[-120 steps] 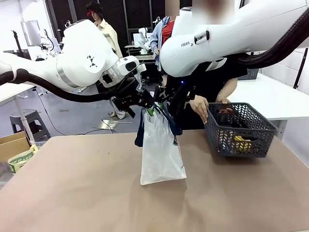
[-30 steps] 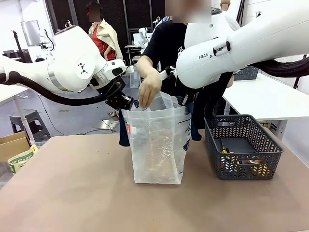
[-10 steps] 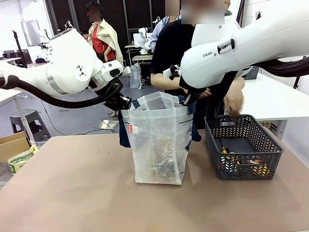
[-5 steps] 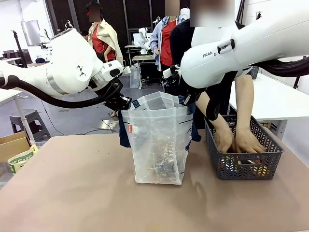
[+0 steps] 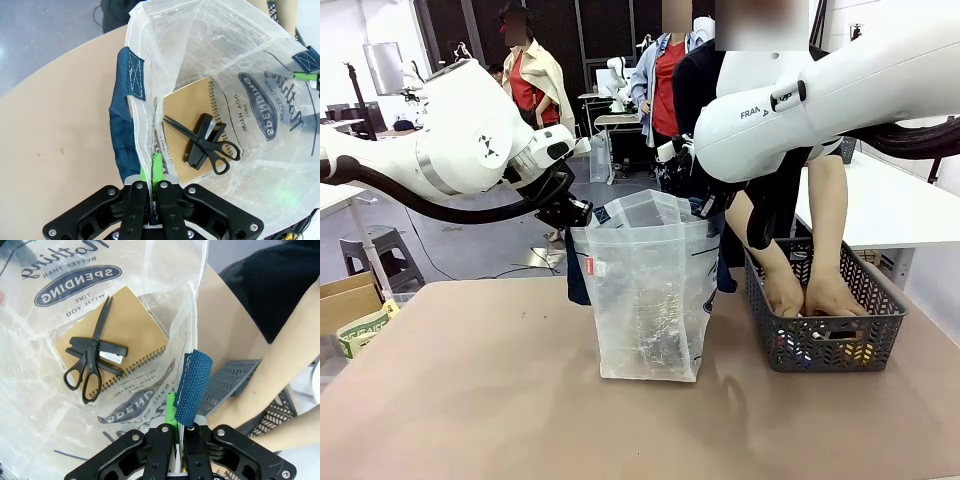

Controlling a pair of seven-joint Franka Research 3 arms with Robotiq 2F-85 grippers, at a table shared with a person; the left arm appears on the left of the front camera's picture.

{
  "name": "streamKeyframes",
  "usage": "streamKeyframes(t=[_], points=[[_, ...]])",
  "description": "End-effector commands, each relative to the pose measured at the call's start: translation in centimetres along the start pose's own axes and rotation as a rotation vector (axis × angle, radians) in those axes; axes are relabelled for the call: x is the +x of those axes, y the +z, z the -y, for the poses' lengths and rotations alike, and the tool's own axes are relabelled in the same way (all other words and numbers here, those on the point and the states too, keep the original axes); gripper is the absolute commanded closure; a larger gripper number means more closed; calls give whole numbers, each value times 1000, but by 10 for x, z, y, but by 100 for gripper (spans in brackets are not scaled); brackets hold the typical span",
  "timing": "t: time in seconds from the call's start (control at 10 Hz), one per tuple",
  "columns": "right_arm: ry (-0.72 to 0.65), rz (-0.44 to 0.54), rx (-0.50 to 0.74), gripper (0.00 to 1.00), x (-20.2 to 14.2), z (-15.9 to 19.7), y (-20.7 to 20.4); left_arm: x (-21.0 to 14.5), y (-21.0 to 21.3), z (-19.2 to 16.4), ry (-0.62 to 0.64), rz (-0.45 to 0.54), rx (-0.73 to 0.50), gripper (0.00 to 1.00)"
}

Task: Transfer purchased items from the store into the shopping bag.
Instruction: Move the Reusable shopping bag to the right side of the table.

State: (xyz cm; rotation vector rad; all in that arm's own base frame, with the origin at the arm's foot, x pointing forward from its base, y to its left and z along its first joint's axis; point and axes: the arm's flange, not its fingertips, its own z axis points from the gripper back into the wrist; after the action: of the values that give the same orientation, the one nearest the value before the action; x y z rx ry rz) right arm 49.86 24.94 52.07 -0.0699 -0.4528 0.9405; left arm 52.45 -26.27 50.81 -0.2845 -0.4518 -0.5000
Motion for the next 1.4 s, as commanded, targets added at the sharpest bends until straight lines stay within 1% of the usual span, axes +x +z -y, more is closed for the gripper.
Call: streamKeyframes(t=[0.0,1.3], points=[[-8,0,-2,100,0,0,0,0,0,-1,3,0,0,100],[-8,0,-2,100,0,0,0,0,0,-1,3,0,0,100]])
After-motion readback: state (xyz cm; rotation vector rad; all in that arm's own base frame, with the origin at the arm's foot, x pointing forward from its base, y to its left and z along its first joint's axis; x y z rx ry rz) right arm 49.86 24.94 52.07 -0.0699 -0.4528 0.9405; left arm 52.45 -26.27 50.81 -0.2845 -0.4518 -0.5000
